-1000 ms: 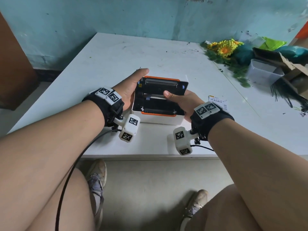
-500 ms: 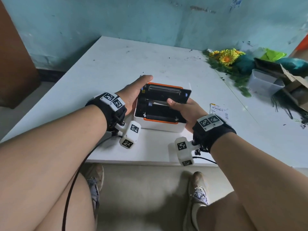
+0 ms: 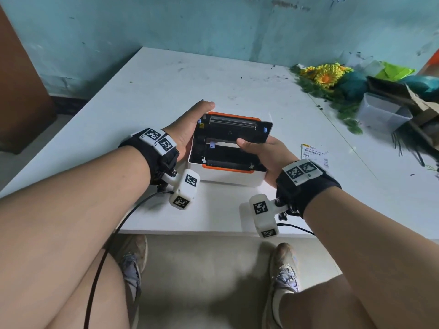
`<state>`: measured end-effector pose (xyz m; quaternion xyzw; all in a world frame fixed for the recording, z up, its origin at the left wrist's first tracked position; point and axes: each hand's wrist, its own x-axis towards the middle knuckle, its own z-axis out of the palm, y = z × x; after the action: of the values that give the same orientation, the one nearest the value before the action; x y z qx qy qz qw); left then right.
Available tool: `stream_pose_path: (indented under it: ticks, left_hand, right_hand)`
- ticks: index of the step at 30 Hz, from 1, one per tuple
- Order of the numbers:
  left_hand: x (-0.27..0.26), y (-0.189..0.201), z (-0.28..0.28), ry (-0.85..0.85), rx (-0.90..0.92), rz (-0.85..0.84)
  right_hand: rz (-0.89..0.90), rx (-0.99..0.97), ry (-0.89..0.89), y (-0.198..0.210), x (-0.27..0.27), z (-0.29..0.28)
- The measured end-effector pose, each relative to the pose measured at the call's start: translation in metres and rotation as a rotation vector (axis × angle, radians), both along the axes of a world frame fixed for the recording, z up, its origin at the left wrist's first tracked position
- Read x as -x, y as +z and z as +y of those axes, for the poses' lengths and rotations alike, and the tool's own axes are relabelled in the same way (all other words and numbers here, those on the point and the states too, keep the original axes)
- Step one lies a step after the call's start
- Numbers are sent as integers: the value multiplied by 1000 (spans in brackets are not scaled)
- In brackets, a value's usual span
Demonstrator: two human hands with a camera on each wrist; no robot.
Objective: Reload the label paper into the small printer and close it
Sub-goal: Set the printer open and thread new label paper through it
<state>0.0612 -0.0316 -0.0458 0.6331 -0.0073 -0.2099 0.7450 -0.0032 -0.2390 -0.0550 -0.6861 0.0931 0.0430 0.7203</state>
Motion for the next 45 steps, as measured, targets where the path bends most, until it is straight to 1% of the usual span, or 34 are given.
stream_pose_path:
  ticks: [4,7,11,14,18,27,41,45]
  left_hand:
    - [1,2,3,-36,37,24]
    - [-1,2,4,-64,27,27]
    - [-2,2,3,-40,16,11]
    - [-5,1,0,-20,-20,-6]
    - [-2,3,-2,-8,-43,21]
    - [4,8,0,-56,38,67]
    - [7,8,1,-43,-8,40]
    - [10,11,0,-50,-19,66]
  right_hand:
    - [0,3,46,1,-1,-4]
    - [-10,-12,61,0,-3,-4]
    - [-17,-41,98,-3,-5,-4]
    - [-19,-47,74,-5,-6,-6]
    - [-15,-45,71,-7,-8,-7]
    - [2,2,43,-6,-11,-5]
    - [12,15,49,2,-3,-3]
    - [22,18,61,5,-1,0]
